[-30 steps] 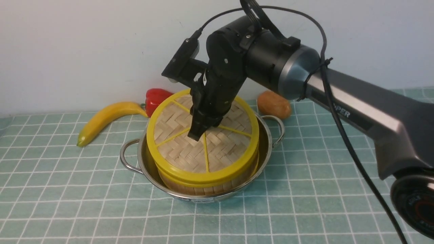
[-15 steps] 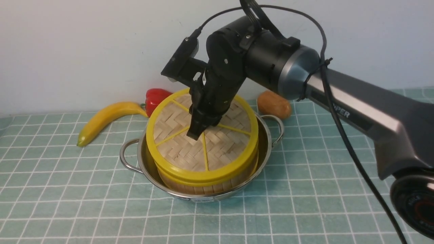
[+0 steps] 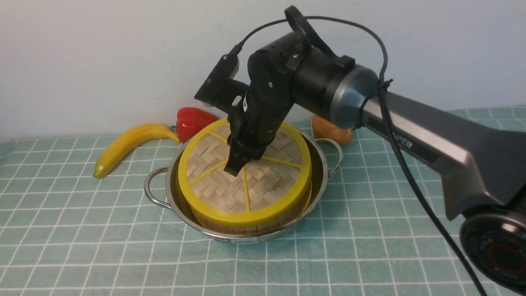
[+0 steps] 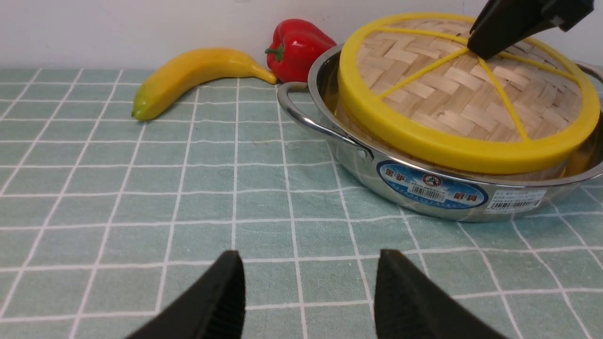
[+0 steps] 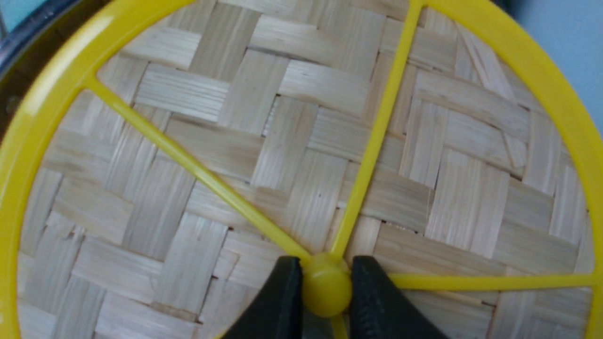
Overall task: Place the steamer in the pot on the blue tablecloth, and put the lid on the steamer.
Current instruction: 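Place the bamboo steamer lid onto the steamer basket in the pot with the right gripper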
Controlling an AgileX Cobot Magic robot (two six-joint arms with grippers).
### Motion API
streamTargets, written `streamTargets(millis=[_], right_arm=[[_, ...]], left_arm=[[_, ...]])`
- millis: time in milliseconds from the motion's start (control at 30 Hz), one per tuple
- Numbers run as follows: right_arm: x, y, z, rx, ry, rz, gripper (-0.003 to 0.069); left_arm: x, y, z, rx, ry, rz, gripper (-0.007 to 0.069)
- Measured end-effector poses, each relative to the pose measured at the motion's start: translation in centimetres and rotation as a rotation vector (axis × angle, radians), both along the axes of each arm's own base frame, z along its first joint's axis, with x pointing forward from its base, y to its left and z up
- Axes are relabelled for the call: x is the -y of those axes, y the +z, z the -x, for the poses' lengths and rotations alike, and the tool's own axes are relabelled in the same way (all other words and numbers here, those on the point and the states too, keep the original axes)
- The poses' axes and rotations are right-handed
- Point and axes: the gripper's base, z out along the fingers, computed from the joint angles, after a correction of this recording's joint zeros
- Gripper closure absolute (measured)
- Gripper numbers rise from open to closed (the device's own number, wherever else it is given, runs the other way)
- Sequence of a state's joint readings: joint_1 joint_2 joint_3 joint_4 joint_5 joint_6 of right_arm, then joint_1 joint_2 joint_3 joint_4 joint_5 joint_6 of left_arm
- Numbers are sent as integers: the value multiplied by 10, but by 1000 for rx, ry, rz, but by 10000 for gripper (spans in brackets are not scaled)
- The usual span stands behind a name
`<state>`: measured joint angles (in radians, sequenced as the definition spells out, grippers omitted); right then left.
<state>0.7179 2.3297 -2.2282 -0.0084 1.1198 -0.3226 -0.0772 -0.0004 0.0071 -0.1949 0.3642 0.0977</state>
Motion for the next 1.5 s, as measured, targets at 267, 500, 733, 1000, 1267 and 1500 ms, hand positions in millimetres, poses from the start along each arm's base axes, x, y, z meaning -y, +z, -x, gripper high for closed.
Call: streamTargets(millis=[267, 500, 733, 1000, 1267, 1500], right_arm=[[0, -2, -2, 11, 1, 4, 514], [1, 2, -2, 34, 1, 12, 515], [14, 7, -9, 23, -28, 17, 515], [19, 8, -13, 23, -24, 6, 515], [13, 9, -12, 19, 1, -55, 515], [14, 5, -11, -4, 2, -38, 515]], left_arm=[[0, 0, 0, 0, 0, 0, 267], [0, 0, 0, 0, 0, 0, 267], [0, 0, 0, 0, 0, 0, 267], [0, 0, 0, 0, 0, 0, 267], [0, 0, 0, 0, 0, 0, 267], [0, 0, 0, 0, 0, 0, 267]])
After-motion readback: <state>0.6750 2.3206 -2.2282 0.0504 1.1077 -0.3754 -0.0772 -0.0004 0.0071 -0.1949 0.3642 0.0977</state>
